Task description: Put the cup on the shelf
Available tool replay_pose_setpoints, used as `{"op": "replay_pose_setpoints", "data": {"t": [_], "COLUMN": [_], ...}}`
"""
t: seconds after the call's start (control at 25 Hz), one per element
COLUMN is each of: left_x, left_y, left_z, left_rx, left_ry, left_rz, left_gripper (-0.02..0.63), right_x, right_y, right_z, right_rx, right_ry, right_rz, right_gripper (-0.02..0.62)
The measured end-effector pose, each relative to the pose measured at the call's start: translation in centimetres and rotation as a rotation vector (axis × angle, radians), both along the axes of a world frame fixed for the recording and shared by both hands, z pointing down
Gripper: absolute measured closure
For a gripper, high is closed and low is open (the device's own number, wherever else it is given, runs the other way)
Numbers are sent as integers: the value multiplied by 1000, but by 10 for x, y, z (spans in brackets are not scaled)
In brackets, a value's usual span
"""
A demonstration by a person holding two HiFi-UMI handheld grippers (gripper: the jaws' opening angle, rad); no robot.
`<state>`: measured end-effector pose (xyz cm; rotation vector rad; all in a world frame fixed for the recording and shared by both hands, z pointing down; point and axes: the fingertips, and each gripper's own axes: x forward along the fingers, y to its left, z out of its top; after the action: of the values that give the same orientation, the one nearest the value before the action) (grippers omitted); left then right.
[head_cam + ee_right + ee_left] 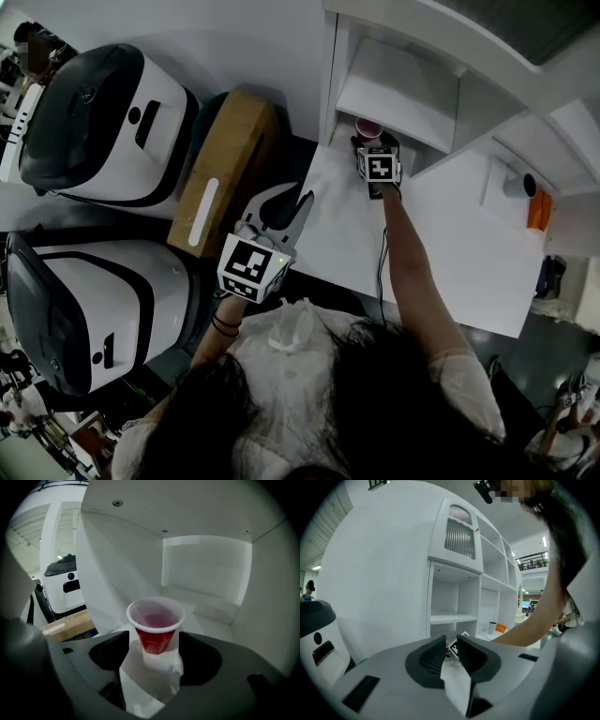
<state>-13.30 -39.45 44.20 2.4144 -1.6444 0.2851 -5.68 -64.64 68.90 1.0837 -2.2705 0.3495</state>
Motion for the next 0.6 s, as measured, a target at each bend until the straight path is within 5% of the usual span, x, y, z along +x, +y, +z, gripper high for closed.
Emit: {"op": "replay_pose_setpoints", "data": {"t": [0.6], "left_x": [-24], "left_y": [38], "left_z": [-10], "left_rx": [34], "left_ry": [27], "left_rz": [-2], "left_gripper": [523], "right_x": [18], "right_y": [62], "right_z": [-65], "right_rx": [76], "right_ry": [-98], "right_rz": [10], "right_gripper": [275]}}
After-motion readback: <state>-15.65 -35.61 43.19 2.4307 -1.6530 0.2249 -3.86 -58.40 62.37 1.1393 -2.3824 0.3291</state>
